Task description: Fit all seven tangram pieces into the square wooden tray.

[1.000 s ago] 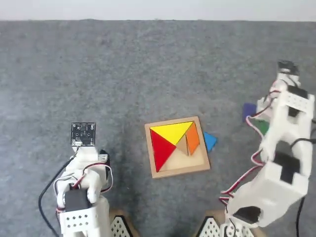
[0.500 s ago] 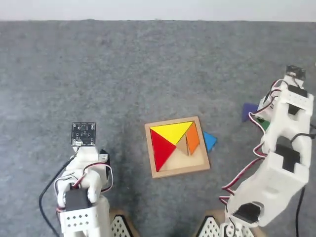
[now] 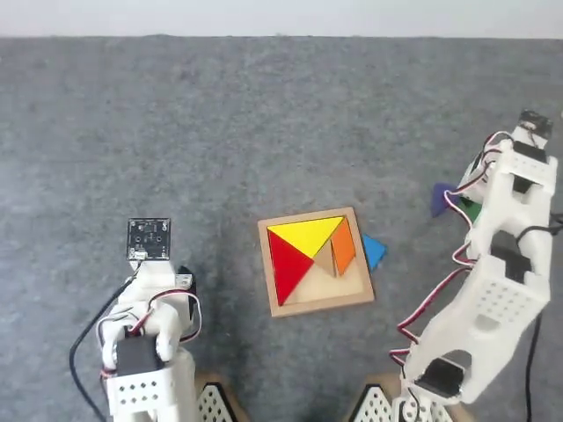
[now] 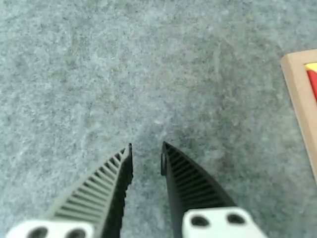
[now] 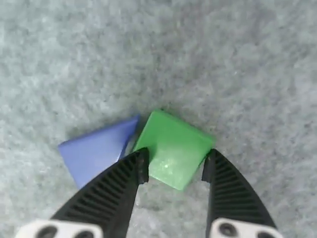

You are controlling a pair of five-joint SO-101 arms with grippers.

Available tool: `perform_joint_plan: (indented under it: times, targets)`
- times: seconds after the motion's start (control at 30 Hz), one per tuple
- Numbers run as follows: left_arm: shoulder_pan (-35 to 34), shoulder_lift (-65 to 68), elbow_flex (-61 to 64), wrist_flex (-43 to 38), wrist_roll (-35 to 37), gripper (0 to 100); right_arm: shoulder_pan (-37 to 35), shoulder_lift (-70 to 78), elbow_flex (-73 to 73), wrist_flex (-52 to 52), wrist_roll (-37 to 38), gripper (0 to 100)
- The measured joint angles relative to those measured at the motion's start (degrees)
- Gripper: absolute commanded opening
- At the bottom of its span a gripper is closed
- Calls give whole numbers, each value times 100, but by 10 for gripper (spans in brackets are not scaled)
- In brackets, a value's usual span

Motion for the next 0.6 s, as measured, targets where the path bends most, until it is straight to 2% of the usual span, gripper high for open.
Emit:
perform_joint_plan:
  times: [0.33,0.6]
  targets:
    - [0,0,0,0,0,93,-26,97,-545,475,-774,198]
    - [0,0,0,0,0,93,-53,97,-730,484,-1029,199]
